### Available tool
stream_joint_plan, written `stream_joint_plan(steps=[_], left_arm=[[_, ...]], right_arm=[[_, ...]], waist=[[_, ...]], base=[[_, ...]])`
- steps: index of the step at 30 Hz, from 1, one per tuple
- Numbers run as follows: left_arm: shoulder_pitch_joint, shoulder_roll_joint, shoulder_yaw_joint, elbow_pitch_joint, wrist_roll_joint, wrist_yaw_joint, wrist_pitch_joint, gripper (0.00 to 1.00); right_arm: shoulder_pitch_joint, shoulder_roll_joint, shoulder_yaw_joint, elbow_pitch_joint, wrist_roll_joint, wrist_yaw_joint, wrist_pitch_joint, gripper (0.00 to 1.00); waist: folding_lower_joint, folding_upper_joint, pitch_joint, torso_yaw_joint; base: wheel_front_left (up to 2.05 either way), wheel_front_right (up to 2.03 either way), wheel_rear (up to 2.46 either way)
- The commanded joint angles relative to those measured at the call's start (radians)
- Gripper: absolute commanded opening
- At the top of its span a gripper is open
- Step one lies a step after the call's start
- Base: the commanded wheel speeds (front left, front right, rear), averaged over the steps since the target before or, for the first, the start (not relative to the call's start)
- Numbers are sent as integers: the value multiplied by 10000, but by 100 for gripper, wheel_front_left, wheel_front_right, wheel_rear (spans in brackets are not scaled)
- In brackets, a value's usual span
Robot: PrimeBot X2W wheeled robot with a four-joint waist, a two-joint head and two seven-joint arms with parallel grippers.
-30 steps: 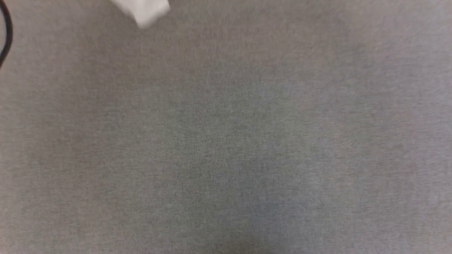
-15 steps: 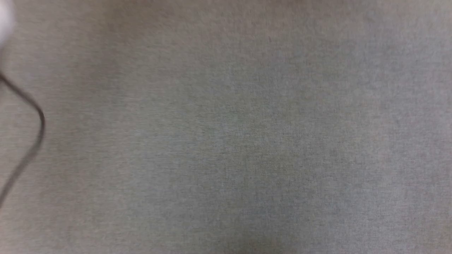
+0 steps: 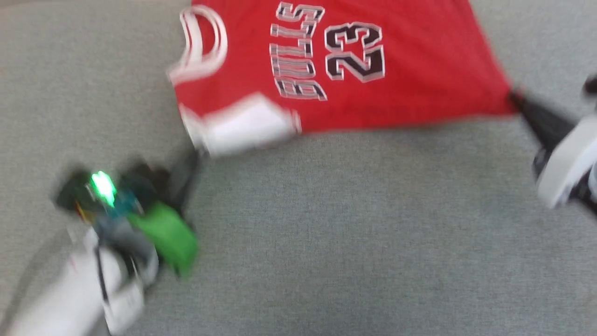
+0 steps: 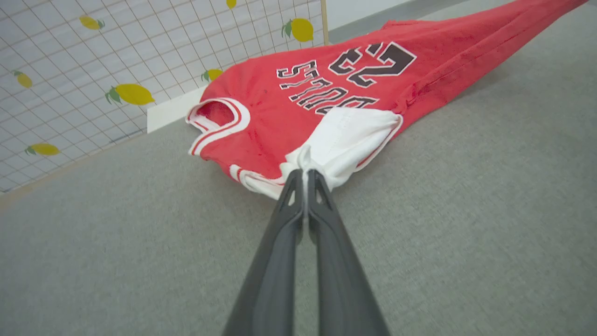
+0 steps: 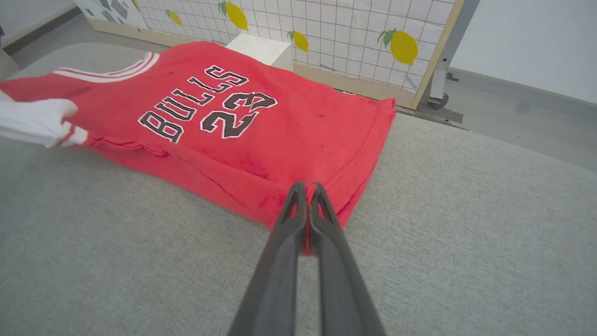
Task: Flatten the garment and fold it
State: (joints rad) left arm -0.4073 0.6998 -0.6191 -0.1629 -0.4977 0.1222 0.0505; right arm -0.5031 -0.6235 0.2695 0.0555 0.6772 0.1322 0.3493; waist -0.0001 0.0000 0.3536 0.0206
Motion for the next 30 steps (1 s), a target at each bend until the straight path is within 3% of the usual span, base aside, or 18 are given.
stream_joint_plan(steps=[1,7,14,21,26,30], left_arm=[[495,125,-69,-169,-217,215,198,0],[2233,229,-600,-174,-1314,409,1238,0],[3899,424,-1098,-32,-2762,207,2138,0],[5038,1044,-1031,-776,-3788,237,2529,0],[5248,1358,-603,-1387,-3556,633,1923,0],[4597,1430,-352,-1837,-3080,535,1629,0]], right_arm=[[553,94,-104,-133,1,-15,132,0],[3029,196,-213,-363,73,-15,926,0],[5471,475,-904,-367,427,-15,1738,0],[7546,907,-1782,-842,511,-15,2691,0],[7953,1384,-2578,-1566,307,-15,2520,0],[7354,1443,-2897,-2096,-52,-15,2247,0]], waist=[[1,0,-339,-6],[1,0,-1064,69],[1,0,-1949,182],[1,0,-2394,216],[1,0,-2459,162],[1,0,-2309,96]], base=[[0,0,0],[0,0,0],[0,0,0],[0,0,0],[0,0,0],[0,0,0]])
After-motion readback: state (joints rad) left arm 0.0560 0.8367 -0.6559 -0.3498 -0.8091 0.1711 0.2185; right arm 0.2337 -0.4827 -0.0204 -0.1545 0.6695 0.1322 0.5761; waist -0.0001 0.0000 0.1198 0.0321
